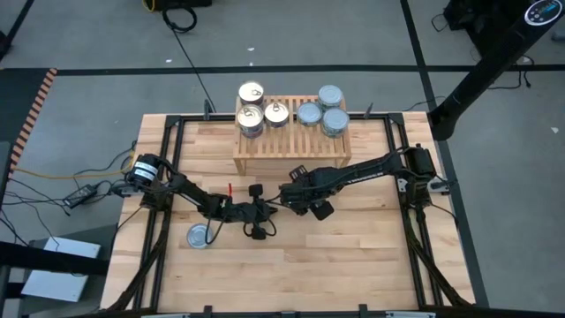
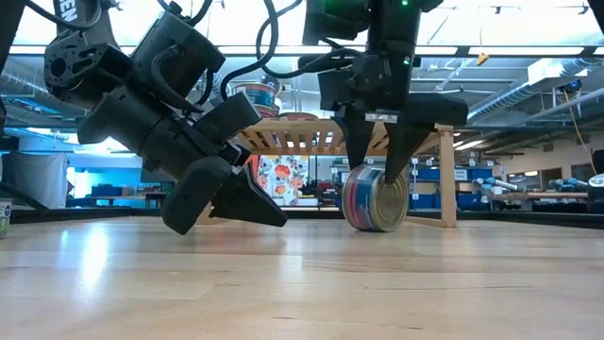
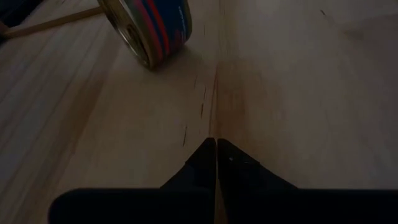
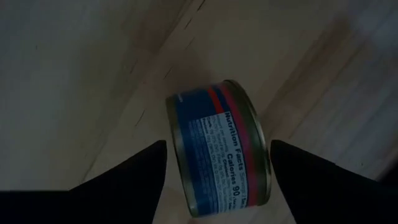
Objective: Stack canned seafood by type on shelf
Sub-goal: Stack the blue pink tuna can on top of the blue pink tuna can on the shelf
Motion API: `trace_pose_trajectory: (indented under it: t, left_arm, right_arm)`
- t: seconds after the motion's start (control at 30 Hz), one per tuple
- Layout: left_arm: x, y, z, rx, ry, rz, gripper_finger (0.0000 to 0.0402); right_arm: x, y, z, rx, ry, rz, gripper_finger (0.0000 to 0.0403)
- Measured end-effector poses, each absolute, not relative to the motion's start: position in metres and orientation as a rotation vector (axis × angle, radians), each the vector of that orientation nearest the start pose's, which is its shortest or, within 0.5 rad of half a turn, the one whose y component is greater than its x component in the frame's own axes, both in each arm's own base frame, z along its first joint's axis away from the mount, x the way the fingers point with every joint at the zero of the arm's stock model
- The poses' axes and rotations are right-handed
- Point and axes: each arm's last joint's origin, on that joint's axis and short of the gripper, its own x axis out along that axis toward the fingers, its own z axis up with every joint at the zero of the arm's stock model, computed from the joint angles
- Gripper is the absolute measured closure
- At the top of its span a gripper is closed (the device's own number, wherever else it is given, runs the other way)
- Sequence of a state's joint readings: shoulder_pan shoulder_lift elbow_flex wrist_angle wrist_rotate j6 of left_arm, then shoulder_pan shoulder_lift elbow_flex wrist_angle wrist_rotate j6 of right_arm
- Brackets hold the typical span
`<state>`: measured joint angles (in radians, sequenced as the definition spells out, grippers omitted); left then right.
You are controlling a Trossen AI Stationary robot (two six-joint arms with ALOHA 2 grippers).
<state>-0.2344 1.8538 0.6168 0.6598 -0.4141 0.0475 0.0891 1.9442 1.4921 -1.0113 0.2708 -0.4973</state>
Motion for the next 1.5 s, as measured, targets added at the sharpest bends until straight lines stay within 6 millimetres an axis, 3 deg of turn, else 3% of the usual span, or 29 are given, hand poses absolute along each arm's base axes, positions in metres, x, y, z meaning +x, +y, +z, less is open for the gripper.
trace_pose_trajectory:
  t: [0.43, 1.13, 1.27, 1.5]
  left_arm:
    - [0.304, -0.061, 0.094, 0.23, 0.552, 0.162, 0.0383]
    - [0.304, -0.061, 0.094, 0.23, 0.552, 0.162, 0.0383]
    - [0.304, -0.061, 0.094, 0.23, 0.552, 0.162, 0.0383]
    - [0.304, -0.061, 0.094, 0.23, 0.552, 0.162, 0.0383]
  right_arm:
    - [0.373, 0.024, 0.201, -0.655, 1.459, 0.214, 0.0177]
    - [0.371, 0.031, 0.202, -0.61, 1.466, 0.171, 0.0183]
    - [0.374, 0.041, 0.212, -0.594, 1.439, 0.162, 0.0183]
    - [0.385, 0.064, 0.25, -0.643, 1.317, 0.109, 0.0187]
